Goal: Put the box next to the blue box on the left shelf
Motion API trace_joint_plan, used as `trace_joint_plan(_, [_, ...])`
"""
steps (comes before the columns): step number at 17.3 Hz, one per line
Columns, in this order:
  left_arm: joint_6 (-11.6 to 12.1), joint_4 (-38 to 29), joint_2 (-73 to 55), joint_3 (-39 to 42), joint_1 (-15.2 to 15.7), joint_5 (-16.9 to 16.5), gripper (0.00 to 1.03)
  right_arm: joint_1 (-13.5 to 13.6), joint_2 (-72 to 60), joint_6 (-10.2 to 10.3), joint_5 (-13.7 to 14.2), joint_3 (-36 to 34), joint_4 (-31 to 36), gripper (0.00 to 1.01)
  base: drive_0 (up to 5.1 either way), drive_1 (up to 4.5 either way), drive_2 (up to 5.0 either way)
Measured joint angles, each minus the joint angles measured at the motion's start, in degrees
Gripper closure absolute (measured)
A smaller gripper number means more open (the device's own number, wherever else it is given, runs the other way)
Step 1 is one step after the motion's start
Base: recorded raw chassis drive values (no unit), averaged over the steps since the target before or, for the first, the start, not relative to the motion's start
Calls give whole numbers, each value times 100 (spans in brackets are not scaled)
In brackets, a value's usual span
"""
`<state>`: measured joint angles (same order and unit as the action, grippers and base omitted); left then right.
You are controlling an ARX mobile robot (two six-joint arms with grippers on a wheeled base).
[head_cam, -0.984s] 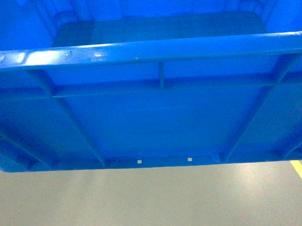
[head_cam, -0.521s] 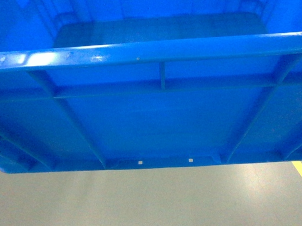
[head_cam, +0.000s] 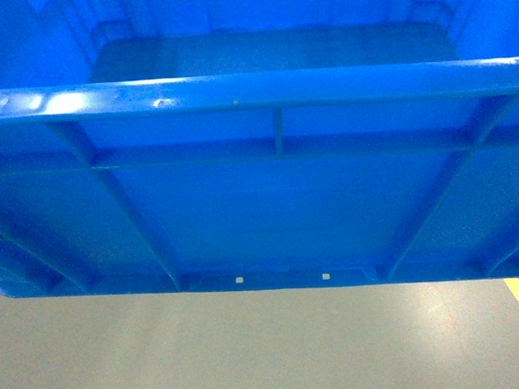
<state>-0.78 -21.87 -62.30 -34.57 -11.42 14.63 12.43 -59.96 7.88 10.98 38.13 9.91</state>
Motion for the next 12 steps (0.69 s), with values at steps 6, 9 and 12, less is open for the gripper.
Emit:
trace_joint_plan(6, [7, -7, 0, 0, 0, 11, 85, -2, 0, -2, 11, 0, 39, 91, -2, 397, -400])
trace_joint_plan(9, [11, 0, 0, 0, 0, 13, 85, -2, 0, -2, 11, 0, 22, 91, -2, 397, -400])
trace_joint_plan(12, [9, -4, 2, 0, -7, 13, 85, -4, 7, -2, 15, 0, 24, 91, -2, 397, -400])
